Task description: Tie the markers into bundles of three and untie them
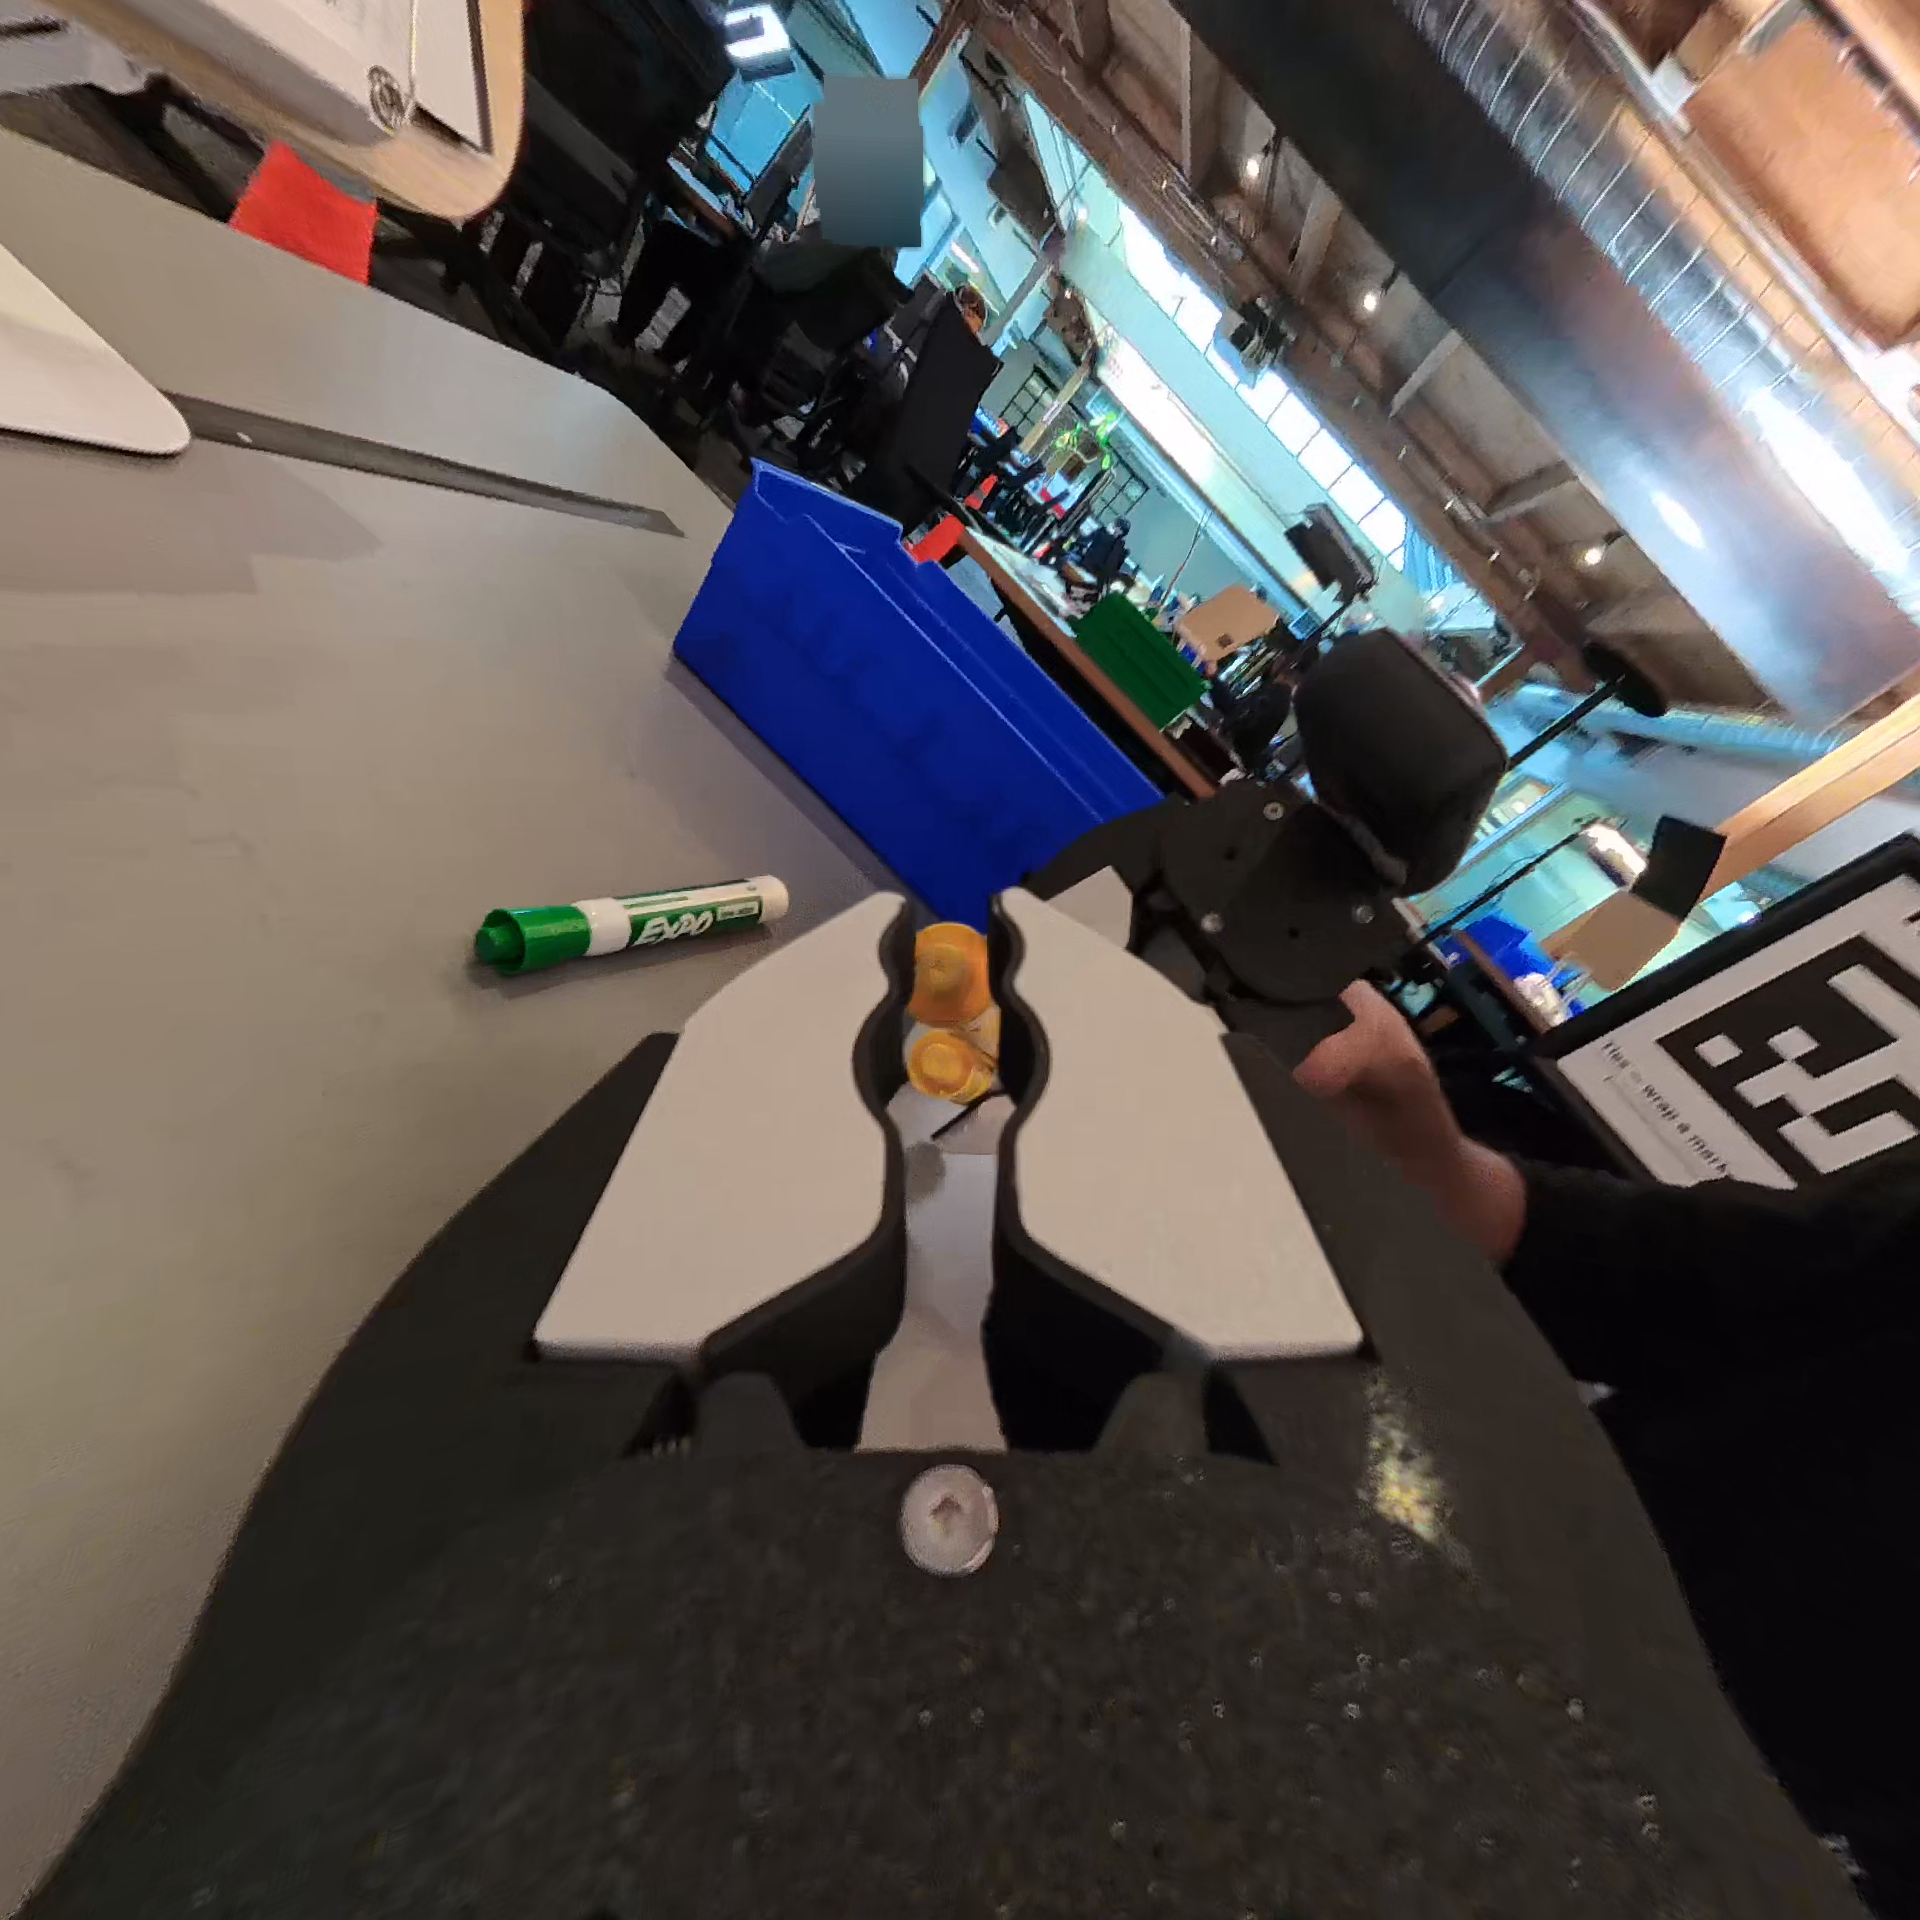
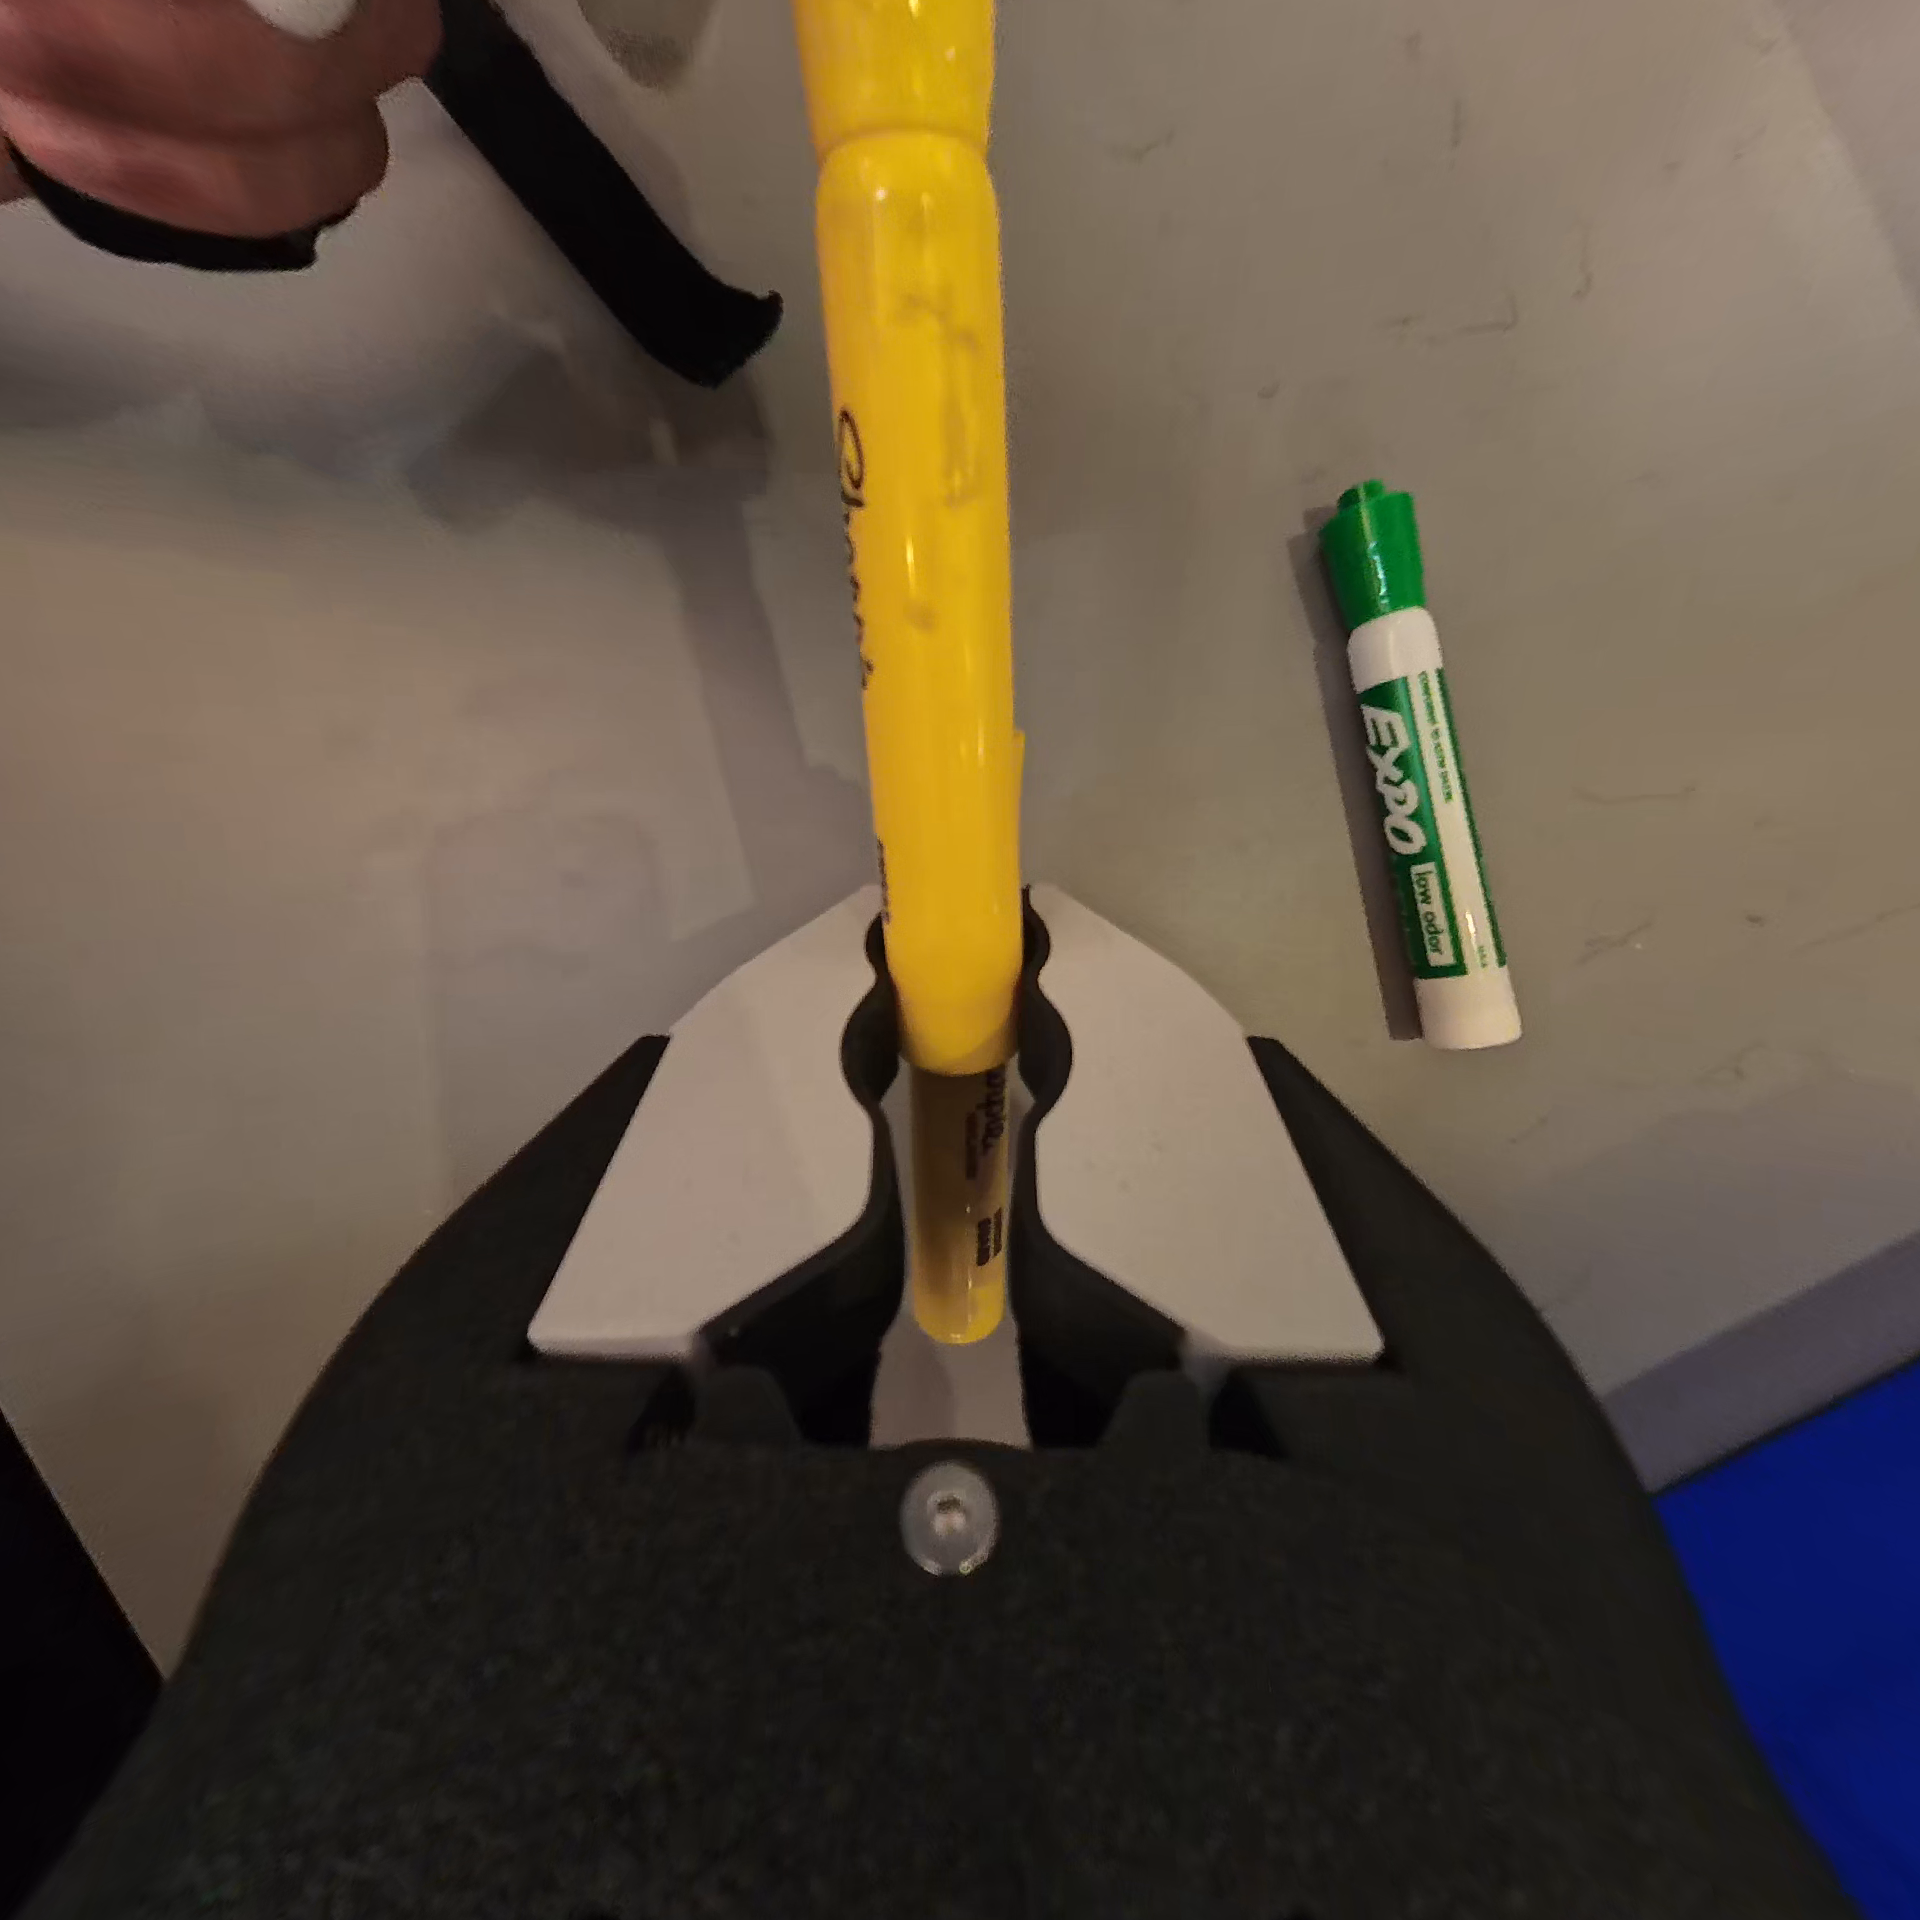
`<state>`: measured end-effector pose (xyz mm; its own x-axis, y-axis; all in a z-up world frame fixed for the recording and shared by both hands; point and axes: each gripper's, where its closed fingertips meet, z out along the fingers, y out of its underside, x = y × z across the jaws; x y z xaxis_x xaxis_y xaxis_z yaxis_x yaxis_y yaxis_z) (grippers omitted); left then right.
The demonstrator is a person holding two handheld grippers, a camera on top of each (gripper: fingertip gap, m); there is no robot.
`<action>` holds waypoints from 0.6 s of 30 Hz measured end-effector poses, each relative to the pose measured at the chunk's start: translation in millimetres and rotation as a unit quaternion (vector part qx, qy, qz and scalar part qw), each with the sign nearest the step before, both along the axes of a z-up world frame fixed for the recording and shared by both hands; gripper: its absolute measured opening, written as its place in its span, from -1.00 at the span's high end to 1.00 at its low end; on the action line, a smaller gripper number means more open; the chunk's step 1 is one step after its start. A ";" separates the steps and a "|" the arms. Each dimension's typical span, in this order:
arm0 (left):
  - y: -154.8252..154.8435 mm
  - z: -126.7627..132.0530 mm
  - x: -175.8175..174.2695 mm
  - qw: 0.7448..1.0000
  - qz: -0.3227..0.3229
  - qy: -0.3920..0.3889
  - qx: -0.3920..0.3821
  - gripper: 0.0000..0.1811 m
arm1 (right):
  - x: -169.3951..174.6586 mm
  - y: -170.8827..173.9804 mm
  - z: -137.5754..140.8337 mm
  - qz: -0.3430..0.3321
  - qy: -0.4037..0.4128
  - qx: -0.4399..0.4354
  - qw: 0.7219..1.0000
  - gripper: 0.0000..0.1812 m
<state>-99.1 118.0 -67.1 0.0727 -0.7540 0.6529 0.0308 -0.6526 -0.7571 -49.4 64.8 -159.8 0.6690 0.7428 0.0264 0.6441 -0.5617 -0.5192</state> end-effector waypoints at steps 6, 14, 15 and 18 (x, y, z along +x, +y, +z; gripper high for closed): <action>-4.0 -1.0 2.8 0.999 0.002 0.027 0.038 1.00 | -4.4 -3.2 -2.0 0.004 0.002 -0.008 1.000 0.79; 2.6 -10.0 5.4 0.995 0.048 0.061 0.058 1.00 | -12.1 -5.5 1.1 0.003 0.020 -0.015 1.000 0.79; 5.6 -1.5 0.8 0.996 0.056 0.044 0.061 1.00 | -10.0 -4.5 0.9 -0.003 0.019 -0.018 1.000 0.79; 10.8 18.7 -13.9 0.997 0.048 0.010 0.059 1.00 | -4.6 -3.4 -1.3 -0.006 0.024 -0.021 0.999 0.79</action>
<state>-113.0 128.8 -48.4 0.1611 -0.8140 0.5581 0.0728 -0.5541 -0.8293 -54.0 61.3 -161.1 0.6782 0.7339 -0.0375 0.6117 -0.5920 -0.5248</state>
